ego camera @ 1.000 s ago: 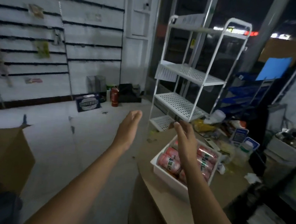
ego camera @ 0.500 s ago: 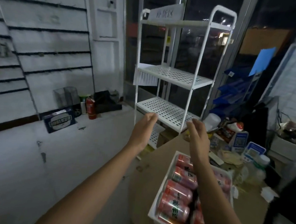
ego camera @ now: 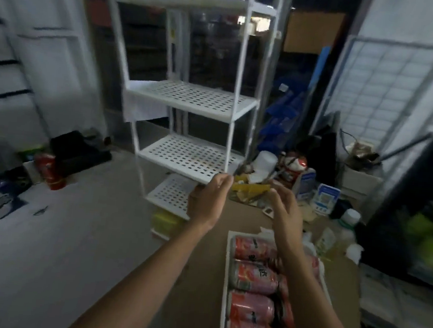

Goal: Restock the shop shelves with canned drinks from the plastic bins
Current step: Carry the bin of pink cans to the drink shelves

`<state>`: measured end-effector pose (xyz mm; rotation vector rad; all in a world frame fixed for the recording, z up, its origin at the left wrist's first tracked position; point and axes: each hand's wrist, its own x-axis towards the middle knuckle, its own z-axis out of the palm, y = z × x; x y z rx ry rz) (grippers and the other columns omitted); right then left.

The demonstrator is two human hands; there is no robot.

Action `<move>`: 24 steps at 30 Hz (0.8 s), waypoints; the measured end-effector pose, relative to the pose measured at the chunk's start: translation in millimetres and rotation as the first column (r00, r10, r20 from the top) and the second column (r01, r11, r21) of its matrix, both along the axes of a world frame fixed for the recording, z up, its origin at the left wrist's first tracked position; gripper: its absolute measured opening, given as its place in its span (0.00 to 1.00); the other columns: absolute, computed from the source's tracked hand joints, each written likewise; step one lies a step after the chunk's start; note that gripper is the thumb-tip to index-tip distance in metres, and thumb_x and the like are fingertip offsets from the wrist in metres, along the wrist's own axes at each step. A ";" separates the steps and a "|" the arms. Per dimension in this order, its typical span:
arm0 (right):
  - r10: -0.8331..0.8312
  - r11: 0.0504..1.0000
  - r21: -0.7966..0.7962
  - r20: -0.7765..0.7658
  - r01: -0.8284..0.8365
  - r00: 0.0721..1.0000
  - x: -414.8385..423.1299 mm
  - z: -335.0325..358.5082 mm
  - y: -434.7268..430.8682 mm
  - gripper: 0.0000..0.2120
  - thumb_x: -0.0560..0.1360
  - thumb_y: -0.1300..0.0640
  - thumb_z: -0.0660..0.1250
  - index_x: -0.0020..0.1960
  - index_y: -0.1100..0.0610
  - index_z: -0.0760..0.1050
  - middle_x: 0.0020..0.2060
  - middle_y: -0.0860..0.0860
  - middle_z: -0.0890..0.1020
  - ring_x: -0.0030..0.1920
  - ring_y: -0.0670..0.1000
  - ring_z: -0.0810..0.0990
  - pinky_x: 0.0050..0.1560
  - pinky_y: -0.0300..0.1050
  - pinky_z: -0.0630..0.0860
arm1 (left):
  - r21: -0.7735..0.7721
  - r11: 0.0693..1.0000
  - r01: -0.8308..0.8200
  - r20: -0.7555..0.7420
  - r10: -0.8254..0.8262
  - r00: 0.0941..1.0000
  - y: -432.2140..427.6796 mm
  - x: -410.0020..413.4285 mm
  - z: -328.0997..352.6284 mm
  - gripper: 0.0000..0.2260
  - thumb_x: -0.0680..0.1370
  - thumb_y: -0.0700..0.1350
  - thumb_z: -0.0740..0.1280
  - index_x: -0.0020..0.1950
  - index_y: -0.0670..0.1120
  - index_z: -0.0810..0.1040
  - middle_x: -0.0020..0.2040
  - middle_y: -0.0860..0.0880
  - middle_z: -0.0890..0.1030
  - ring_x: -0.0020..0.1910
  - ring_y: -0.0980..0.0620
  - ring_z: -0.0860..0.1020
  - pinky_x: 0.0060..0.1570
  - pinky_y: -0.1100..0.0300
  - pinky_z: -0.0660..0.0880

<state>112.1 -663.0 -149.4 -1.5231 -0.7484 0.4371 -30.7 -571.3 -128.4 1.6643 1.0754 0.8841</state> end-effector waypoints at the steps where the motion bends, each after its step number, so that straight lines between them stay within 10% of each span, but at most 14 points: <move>1: -0.047 0.999 -0.015 -0.014 0.047 0.999 3.7 -4.7 -0.7 0.21 0.79 0.40 0.65 0.68 0.49 0.74 0.62 0.45 0.79 0.62 0.48 0.78 0.59 0.46 0.75 | -0.016 0.999 0.049 0.013 -0.049 0.999 8.1 9.8 -6.4 0.20 0.83 0.64 0.56 0.66 0.54 0.76 0.61 0.52 0.80 0.62 0.53 0.76 0.58 0.55 0.71; 12: -0.587 0.809 -0.094 -0.068 0.580 0.807 15.0 -36.0 -23.9 0.29 0.75 0.34 0.66 0.70 0.48 0.72 0.65 0.47 0.78 0.64 0.48 0.77 0.65 0.50 0.75 | -0.099 0.807 0.583 0.036 -0.582 0.812 62.8 96.7 -43.5 0.11 0.86 0.51 0.57 0.63 0.49 0.75 0.60 0.51 0.77 0.61 0.53 0.75 0.47 0.74 0.69; 18: -0.750 0.660 -0.165 -0.085 0.733 0.656 -14.4 -57.5 -50.8 0.27 0.77 0.35 0.65 0.70 0.48 0.72 0.65 0.48 0.78 0.64 0.49 0.77 0.61 0.48 0.74 | -0.218 0.674 0.706 0.022 -0.720 0.694 54.4 109.4 -62.6 0.21 0.85 0.56 0.57 0.74 0.47 0.72 0.72 0.50 0.74 0.70 0.51 0.72 0.60 0.59 0.67; 24: -0.824 0.566 -0.218 -0.120 0.795 0.554 -30.2 -78.5 -73.4 0.25 0.80 0.40 0.64 0.72 0.50 0.70 0.67 0.49 0.76 0.64 0.49 0.75 0.62 0.50 0.75 | -0.259 0.611 0.748 0.001 -0.775 0.632 31.8 109.7 -81.2 0.13 0.86 0.54 0.57 0.67 0.53 0.73 0.60 0.58 0.71 0.62 0.57 0.70 0.55 0.61 0.68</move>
